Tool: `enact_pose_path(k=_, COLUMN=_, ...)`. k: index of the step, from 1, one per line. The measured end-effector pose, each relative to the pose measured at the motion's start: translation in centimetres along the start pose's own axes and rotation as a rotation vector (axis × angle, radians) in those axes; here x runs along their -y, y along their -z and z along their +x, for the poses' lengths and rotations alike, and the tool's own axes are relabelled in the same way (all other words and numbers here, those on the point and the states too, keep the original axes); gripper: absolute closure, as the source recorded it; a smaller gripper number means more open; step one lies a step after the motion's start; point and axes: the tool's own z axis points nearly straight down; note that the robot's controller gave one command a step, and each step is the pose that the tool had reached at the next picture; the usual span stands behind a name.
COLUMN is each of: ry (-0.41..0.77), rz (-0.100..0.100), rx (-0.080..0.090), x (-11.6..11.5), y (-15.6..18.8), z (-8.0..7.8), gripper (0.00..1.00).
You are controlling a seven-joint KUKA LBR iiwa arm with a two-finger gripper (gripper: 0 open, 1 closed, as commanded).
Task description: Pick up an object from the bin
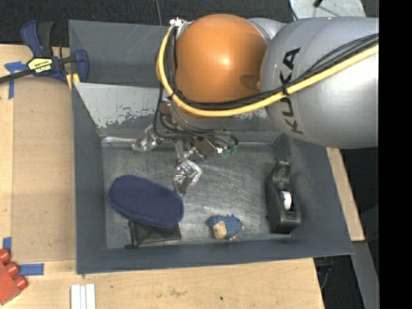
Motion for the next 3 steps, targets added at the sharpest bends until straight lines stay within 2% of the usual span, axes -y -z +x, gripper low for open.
enact_pose_path(k=1, ry=-0.101, rz=-0.003, rx=-0.009, x=-1.8, y=-12.7, z=1.4, gripper=0.00)
enact_pose_path(k=2, ry=0.045, rz=0.009, rx=0.031, x=-2.8, y=-17.8, z=2.9, gripper=0.00)
enact_pose_path(k=3, ry=0.045, rz=0.011, rx=0.046, x=-2.9, y=-17.5, z=2.4, gripper=1.00)
